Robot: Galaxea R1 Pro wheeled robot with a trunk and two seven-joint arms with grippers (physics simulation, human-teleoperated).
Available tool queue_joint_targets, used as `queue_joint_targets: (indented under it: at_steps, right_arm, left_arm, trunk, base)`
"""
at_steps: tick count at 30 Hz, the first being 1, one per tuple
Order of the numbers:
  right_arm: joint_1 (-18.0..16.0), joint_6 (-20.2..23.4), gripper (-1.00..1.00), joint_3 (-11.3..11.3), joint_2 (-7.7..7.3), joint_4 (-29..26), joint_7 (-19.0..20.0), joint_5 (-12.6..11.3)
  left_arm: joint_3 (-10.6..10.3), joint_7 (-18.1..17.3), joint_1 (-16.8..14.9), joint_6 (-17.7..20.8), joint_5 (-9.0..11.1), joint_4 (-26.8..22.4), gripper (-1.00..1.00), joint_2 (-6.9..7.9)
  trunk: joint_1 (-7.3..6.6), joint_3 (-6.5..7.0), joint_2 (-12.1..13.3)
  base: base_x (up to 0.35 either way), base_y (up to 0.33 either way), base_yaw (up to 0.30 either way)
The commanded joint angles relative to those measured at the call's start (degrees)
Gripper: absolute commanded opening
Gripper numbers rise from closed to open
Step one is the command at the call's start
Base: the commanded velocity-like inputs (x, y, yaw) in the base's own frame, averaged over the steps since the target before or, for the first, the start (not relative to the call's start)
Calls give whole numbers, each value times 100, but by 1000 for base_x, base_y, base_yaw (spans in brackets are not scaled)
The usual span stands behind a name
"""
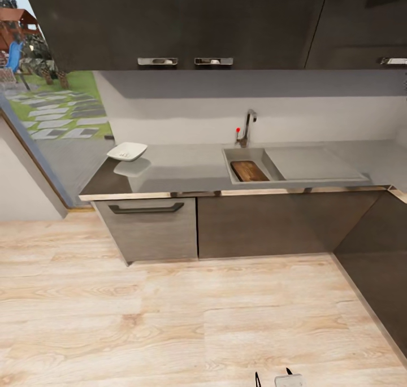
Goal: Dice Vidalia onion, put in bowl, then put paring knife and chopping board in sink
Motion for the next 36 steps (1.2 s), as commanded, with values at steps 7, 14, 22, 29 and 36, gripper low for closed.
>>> queue_joint_targets:
  at_steps: [7,14,22,29,36]
  right_arm:
    - [-5,-10,100,43,1,6,-61,26]
    - [-5,-11,100,43,1,6,-61,26]
    - [-5,-8,100,43,1,6,-61,26]
    - [-5,-11,100,43,1,6,-61,26]
    - [-5,-11,100,43,1,6,-61,26]
  left_arm:
    - [-49,26,-2,-12,25,-1,100,-1]
    - [-49,26,-2,-11,25,-1,100,-2]
    - [-49,26,-2,-10,25,-1,100,-3]
    - [-49,26,-2,-8,25,-1,100,-2]
    - [-49,26,-2,-4,25,-1,100,-1]
  trunk:
    - [3,55,-9]
    - [3,119,-9]
    - [3,192,-9]
    - [3,256,-9]
    - [3,320,-9]
  base:
    - [0,0,0]
    - [0,0,0]
    - [0,0,0]
    - [0,0,0]
    - [0,0,0]
